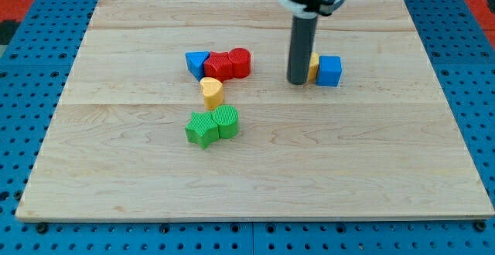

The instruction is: Move the yellow heart bottom right to the red star

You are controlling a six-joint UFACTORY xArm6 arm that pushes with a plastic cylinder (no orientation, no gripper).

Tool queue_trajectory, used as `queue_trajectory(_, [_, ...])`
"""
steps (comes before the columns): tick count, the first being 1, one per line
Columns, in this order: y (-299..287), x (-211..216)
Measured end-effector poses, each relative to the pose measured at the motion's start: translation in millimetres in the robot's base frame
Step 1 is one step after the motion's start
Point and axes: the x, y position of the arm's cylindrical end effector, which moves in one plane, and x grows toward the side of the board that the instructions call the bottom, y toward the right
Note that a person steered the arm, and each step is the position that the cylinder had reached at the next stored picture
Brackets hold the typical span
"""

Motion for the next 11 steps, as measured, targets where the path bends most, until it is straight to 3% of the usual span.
queue_trajectory(1, [24,-16])
queue_trajectory(2, [41,-62])
queue_trajectory(5, [-50,43])
queue_trajectory(7, [-155,67])
queue_trajectory(9, [-229,41])
queue_trajectory(10, [-206,45])
queue_trajectory(11, [-118,49])
